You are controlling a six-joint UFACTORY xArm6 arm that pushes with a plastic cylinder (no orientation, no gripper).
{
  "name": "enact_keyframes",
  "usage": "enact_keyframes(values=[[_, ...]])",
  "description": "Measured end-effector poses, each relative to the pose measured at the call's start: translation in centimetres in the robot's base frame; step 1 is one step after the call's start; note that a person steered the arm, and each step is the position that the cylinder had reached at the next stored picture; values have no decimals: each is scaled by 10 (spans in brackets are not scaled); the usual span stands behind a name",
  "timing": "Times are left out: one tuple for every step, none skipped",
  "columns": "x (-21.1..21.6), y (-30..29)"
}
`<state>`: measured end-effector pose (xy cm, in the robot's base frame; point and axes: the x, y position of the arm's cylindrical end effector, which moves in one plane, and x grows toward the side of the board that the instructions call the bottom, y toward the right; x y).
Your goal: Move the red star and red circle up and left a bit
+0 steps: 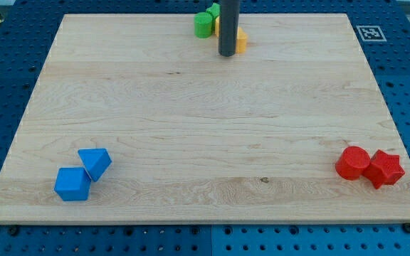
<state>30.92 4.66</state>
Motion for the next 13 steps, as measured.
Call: enact_keyframes(values=[[3, 23], [-14, 26], [-32, 23], [1, 43], [70, 106], [130, 129], [166, 118], [206, 101], [271, 92], [302, 155], [282, 247], [272, 267], [271, 248]])
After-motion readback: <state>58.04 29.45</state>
